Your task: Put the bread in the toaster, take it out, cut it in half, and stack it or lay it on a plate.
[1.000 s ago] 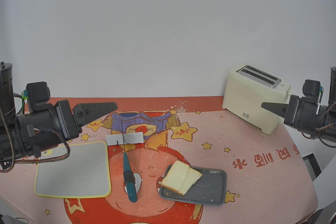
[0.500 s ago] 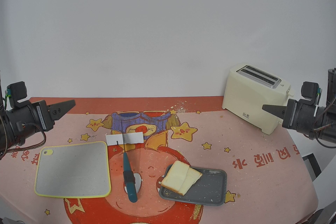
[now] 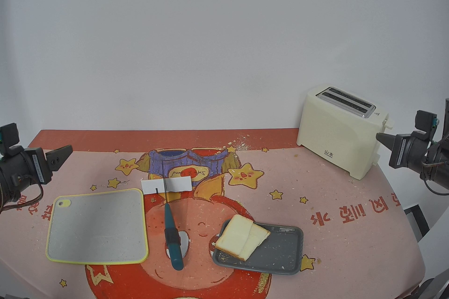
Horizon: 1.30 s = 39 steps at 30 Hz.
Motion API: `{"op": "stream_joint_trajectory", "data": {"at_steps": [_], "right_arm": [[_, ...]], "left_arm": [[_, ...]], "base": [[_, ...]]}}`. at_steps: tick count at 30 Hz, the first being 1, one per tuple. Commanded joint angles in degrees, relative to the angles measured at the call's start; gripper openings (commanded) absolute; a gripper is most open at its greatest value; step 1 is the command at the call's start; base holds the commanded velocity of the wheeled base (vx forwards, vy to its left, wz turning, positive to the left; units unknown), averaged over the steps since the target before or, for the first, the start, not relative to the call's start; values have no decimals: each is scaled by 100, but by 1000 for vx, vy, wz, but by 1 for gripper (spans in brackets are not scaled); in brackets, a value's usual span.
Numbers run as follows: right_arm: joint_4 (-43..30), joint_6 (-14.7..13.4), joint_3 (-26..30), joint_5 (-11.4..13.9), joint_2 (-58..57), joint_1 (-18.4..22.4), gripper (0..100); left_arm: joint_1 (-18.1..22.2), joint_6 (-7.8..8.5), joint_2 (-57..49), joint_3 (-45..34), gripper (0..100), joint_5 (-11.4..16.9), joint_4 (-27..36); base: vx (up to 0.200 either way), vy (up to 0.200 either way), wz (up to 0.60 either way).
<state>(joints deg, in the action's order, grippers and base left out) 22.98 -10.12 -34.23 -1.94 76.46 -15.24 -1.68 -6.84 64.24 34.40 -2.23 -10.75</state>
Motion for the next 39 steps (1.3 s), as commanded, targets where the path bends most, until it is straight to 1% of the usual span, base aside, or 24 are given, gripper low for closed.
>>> {"op": "stream_joint_trajectory", "data": {"at_steps": [1, 2, 3, 4, 5, 8, 10, 11, 15, 17, 19, 20, 23, 26, 28, 30, 31, 32, 33, 34, 35, 37, 38, 39], "right_arm": [[1174, 634, 883, -351, -140, 276, 0], [1429, 687, 989, -360, -131, 276, 0], [1429, 687, 989, -360, -131, 276, 0], [1771, 739, 1094, -386, -96, 293, 0], [1921, 739, 1138, -430, -79, 302, 0], [2202, 748, 1252, -729, -158, 390, 0], [2237, 748, 1323, -791, -342, 390, 0], [2211, 757, 1384, -791, -518, 390, 0], [2053, 889, 1639, -764, -1089, 399, 0], [1965, 889, 1841, -799, -1212, 425, 0], [1974, 889, 2026, -791, -1371, 443, 0], [1947, 906, 2210, -764, -1634, 443, 0], [1938, 898, 2386, -747, -1933, 452, 0], [1938, 906, 2702, -738, -2320, 478, 0], [1912, 915, 2922, -738, -2663, 496, 0], [1815, 915, 3124, -738, -2953, 548, 0], [1763, 915, 3195, -729, -3040, 583, 0], [1560, 933, 3353, -720, -3313, 689, 0], [1420, 942, 3414, -720, -3480, 733, 0], [1174, 950, 3414, -720, -3752, 759, 0], [954, 950, 3414, -720, -3963, 759, 0], [374, 959, 3406, -720, -4491, 777, 0], [-4, 1003, 3406, -711, -4798, 777, 0], [-408, 1082, 3406, -703, -5071, 777, 0]], "left_arm": [[177, 236, -1028, -452, 100, -14, 56], [195, 236, -1089, -522, 100, -49, 91], [195, 236, -1089, -522, 100, -49, 91], [221, 262, -1098, -760, 100, -120, 108], [221, 315, -1125, -900, 100, -172, 82], [212, 833, -1406, -1164, 100, -234, 82], [212, 1027, -1740, -1181, 100, -243, 108], [203, 1062, -1872, -1208, 100, -225, 126], [221, 1053, -2355, -1559, 100, -216, 135], [221, 1097, -2724, -1753, 100, -260, 135], [212, 1097, -3058, -1876, 100, -313, 144], [221, 1097, -3577, -2078, 100, -322, 161], [212, 1106, -4377, -2509, 100, -287, 179], [195, 1097, -5009, -2676, 100, -278, 223], [177, 1106, -5431, -2816, 100, -234, 381], [186, 1115, -5976, -3010, 100, -146, 750], [195, 1132, -6143, -3027, 100, -111, 855], [195, 1238, -6424, -3089, 100, -32, 1181], [186, 1343, -6424, -3089, 100, -32, 1269], [195, 1343, -6424, -3124, 100, -41, 1242], [203, 1308, -6407, -3168, 100, -41, 1233], [195, 1088, -6424, -3256, 100, -23, 1181], [195, 895, -6424, -3273, 100, -5, 1154], [195, 745, -6424, -3282, 100, 12, 1128]], "base": [[0, 0, 0], [0, 0, 0], [0, 0, 0], [0, 0, 0], [0, 0, 0], [0, 0, 0], [0, 0, 0], [0, 0, 0], [0, 0, 0], [0, 0, 0], [0, 0, 0], [0, 0, 0], [0, 0, 0], [0, 0, 0], [0, 0, 0], [0, 0, 0], [0, 0, 0], [0, 0, 0], [0, 0, 0], [0, 0, 0], [0, 0, 0], [0, 0, 0], [0, 0, 0], [0, 0, 0]]}}
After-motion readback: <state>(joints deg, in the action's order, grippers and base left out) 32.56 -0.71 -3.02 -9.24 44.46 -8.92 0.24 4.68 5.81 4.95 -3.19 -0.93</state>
